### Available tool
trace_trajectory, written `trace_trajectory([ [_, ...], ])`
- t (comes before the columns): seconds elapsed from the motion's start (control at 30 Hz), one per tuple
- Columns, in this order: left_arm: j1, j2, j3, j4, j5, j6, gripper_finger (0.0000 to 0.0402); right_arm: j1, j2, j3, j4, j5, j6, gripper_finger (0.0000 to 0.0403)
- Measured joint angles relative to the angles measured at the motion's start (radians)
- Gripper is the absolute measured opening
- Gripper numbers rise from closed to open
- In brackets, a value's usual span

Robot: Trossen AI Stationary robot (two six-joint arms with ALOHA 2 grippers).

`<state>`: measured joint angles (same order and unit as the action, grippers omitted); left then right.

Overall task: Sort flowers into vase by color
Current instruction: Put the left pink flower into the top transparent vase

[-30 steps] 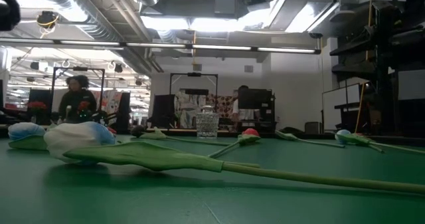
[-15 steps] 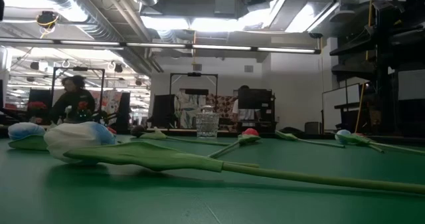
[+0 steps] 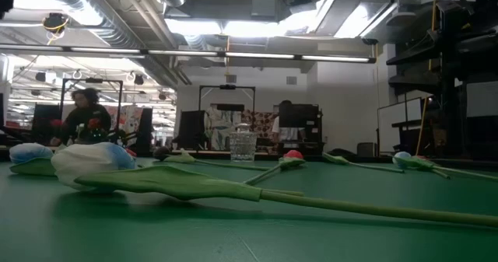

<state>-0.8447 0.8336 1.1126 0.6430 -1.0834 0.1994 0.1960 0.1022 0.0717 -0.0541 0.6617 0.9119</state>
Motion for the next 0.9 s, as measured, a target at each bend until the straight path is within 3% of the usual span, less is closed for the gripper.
trace_trajectory([
  [0.07,-0.001,-0.041,0.0,-0.058,0.235,-0.081,0.0155,0.0,0.0,0.0,0.0,0.0,0.0,0.0177],
  [0.2,0.034,-0.081,0.004,-0.129,0.478,-0.15,0.0155,0.0,0.0,0.0,0.0,0.0,0.0,0.0177],
  [0.33,0.088,-0.087,0.018,-0.281,0.661,-0.202,0.0155,0.0,0.0,0.0,0.0,0.0,0.0,0.0177],
  [0.5,0.176,-0.034,0.197,-0.611,0.77,-0.221,0.0155,0.0,0.0,0.0,0.0,0.0,0.026,0.0177],
  [0.6,0.229,0.035,0.356,-0.835,0.736,-0.204,0.0155,0.0,0.0,0.0,0.0,0.0,0.05,0.0177],
  [0.67,0.274,0.092,0.456,-1.025,0.593,-0.26,0.0155,0.0,0.0,0.0,0.0,0.0,0.056,0.0177],
  [0.8,0.394,0.195,0.583,-1.4,0.335,-0.497,0.0155,0.0,0.0,0.0,0.0,-0.001,0.058,0.0177],
  [0.9,0.494,0.24,0.608,-1.549,0.249,-0.71,0.0155,0.0,0.0,0.0,0.0,-0.008,0.058,0.0177],
])
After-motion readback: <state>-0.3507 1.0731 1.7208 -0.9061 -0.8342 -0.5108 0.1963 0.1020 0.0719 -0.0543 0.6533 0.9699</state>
